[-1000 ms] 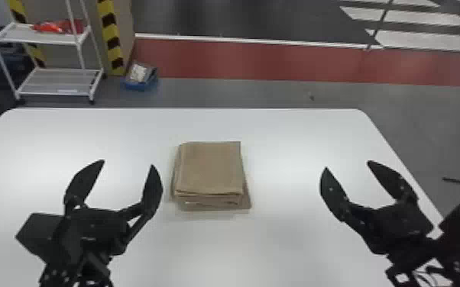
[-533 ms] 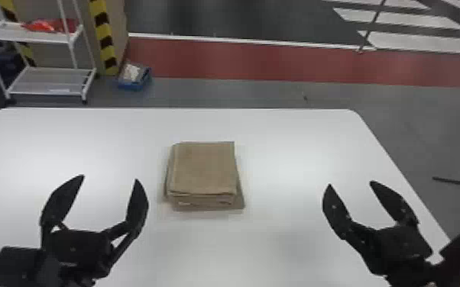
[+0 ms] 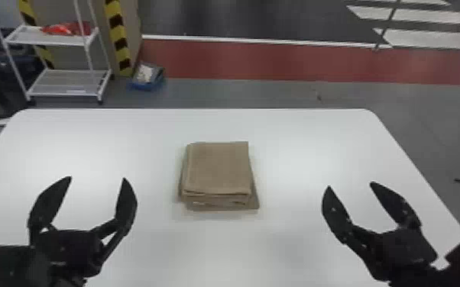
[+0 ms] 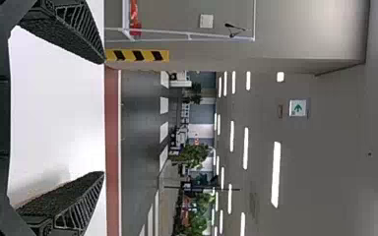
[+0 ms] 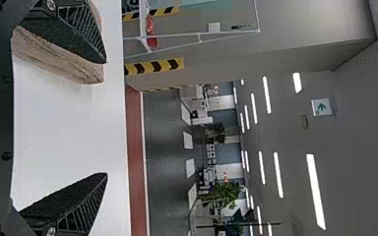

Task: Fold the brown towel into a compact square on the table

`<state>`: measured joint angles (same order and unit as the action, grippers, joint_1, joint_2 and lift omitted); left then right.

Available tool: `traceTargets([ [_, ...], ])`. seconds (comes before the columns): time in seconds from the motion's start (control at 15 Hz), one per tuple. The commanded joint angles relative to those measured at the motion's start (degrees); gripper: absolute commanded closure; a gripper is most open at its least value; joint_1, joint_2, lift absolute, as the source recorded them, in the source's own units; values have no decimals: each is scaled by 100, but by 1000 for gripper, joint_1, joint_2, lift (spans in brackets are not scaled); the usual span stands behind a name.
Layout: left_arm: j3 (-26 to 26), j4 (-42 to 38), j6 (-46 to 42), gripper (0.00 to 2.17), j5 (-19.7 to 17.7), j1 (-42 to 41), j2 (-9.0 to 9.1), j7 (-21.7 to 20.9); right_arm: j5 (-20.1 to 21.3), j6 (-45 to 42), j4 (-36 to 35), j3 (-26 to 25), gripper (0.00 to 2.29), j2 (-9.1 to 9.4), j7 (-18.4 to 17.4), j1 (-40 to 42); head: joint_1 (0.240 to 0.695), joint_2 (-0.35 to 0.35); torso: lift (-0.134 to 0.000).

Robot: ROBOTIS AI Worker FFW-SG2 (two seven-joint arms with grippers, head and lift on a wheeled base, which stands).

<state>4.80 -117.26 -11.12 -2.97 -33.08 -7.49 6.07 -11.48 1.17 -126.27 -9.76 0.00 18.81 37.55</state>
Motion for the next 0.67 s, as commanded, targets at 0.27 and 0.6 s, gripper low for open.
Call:
traceTargets([
  [0.27,-120,-78,-35,80,-37,-76,37,-9,-39,178,-38,35,73,5,35,42,695,-23,-123],
  [0.6,-120,-96,-35,80,-28,-94,81,-18,-74,230,-12,-18,80,5,35,34,695,-24,-123],
])
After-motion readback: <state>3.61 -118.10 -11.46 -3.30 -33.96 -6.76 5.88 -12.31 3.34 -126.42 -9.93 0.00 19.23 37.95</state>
